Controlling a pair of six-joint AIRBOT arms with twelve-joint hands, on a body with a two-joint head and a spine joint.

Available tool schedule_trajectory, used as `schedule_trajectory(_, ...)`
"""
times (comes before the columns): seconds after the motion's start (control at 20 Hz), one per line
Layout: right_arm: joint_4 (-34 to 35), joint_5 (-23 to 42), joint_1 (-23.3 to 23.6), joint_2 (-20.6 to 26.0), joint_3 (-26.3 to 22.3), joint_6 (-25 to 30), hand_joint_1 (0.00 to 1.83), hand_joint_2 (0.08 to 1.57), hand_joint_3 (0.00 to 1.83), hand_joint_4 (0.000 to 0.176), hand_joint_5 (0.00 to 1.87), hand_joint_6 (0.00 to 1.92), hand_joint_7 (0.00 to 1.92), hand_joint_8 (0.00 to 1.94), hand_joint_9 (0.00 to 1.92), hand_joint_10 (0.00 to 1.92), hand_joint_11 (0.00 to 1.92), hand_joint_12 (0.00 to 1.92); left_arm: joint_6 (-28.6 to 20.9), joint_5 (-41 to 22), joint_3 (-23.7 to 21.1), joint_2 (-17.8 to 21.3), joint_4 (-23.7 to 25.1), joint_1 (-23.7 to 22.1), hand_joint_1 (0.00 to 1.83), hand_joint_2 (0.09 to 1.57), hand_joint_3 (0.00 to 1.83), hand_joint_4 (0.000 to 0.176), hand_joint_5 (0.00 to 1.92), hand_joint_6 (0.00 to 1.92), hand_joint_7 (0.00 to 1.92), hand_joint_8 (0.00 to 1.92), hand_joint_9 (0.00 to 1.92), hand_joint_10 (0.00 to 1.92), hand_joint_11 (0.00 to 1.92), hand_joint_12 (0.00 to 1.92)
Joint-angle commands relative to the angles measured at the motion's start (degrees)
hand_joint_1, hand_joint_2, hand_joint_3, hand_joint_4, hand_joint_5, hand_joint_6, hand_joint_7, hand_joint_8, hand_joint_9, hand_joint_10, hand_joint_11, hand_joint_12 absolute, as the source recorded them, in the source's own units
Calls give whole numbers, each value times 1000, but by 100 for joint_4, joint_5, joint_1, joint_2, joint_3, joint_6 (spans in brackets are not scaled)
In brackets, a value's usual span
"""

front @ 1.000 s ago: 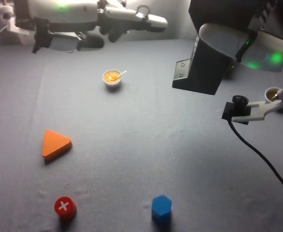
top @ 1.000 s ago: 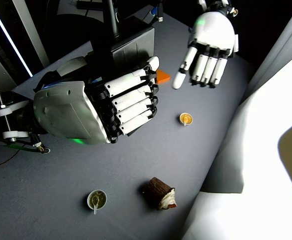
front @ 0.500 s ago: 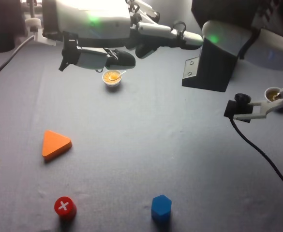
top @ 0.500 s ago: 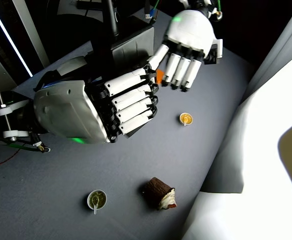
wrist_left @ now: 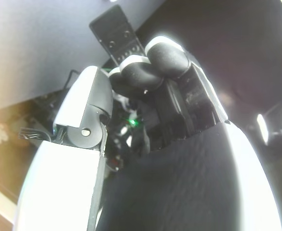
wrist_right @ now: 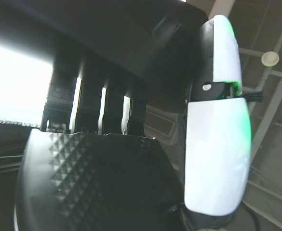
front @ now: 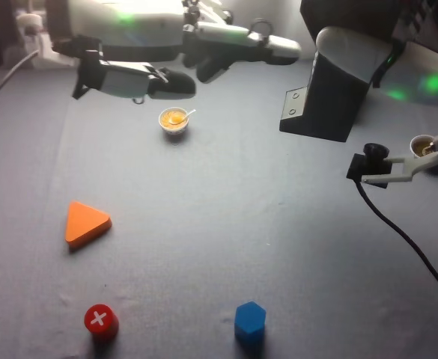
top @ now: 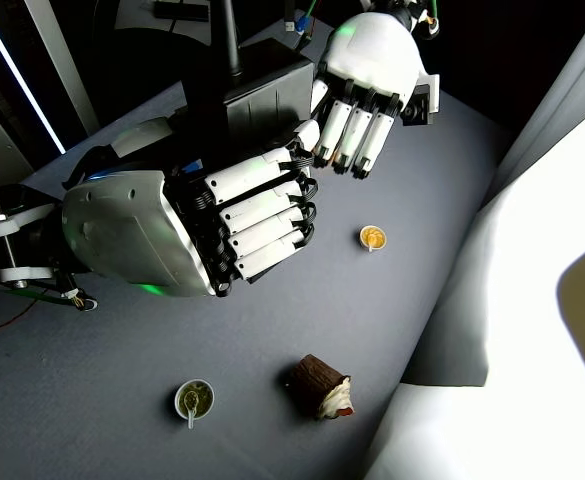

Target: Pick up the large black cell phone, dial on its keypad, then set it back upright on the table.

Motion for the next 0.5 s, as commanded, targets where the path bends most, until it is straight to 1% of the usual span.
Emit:
schedule_trajectory(0.0, -34, 745, 31, 49, 1, 115, 1488, 1111, 0, 0, 1033, 673, 894, 1054, 882, 1175, 825, 1604, -52, -430, 11, 67, -502, -103, 1262, 1362, 0, 174, 0, 0, 519, 1740, 629, 1921, 497, 1921)
schedule_trajectory(0.05, 4, 746, 27, 46, 16, 115, 1488, 1111, 0, 0, 1029, 675, 887, 1064, 881, 1178, 837, 1591, -209, -505, 48, 98, -499, -83, 1264, 1359, 0, 166, 0, 0, 526, 1732, 642, 1921, 497, 1921)
schedule_trajectory(0.1, 38, 746, 14, 38, 41, 115, 1487, 1115, 2, 0, 1004, 719, 878, 1079, 869, 1193, 843, 1587, -504, -576, 86, 135, -506, -29, 1401, 1344, 3, 162, 0, 0, 468, 1691, 566, 1905, 452, 1921)
schedule_trajectory(0.15, 61, 748, -6, 26, 68, 115, 1487, 1116, 1, 0, 1002, 734, 872, 1084, 872, 1189, 839, 1587, -770, -607, 88, 173, -521, 36, 1293, 1354, 9, 165, 0, 0, 511, 1736, 641, 1918, 448, 1921)
schedule_trajectory(0.2, 74, 756, -34, 8, 99, 115, 1486, 1118, 1, 0, 976, 775, 863, 1097, 871, 1194, 853, 1575, -1078, -617, 80, 197, -560, 107, 1259, 1368, 14, 154, 0, 0, 500, 1777, 624, 1920, 447, 1921)
schedule_trajectory(0.25, 88, 780, -72, -13, 138, 115, 1486, 1116, 0, 0, 979, 771, 863, 1086, 867, 1202, 887, 1539, -1316, -642, 68, 213, -631, 179, 1252, 1375, 15, 146, 0, 0, 494, 1793, 610, 1921, 456, 1921)
schedule_trajectory(0.35, 144, 807, -139, -66, 220, 115, 1488, 1105, 0, 0, 991, 750, 887, 1030, 886, 1191, 920, 1504, -1761, -575, -56, 275, -937, 340, 1263, 1363, 4, 127, 44, 12, 521, 1760, 596, 1921, 453, 1921)
schedule_trajectory(0.4, 186, 815, -163, -83, 240, 115, 1489, 1099, 0, 0, 1003, 736, 911, 987, 896, 1177, 926, 1493, -1925, -552, -119, 288, -1075, 370, 1272, 1352, 0, 115, 71, 14, 540, 1738, 620, 1921, 458, 1921)
schedule_trajectory(0.45, 236, 832, -192, -103, 259, 116, 1489, 1098, 0, 0, 1018, 708, 912, 998, 885, 1185, 919, 1495, -2089, -581, -172, 291, -1170, 365, 1275, 1350, 0, 89, 127, 24, 544, 1735, 654, 1921, 478, 1921)
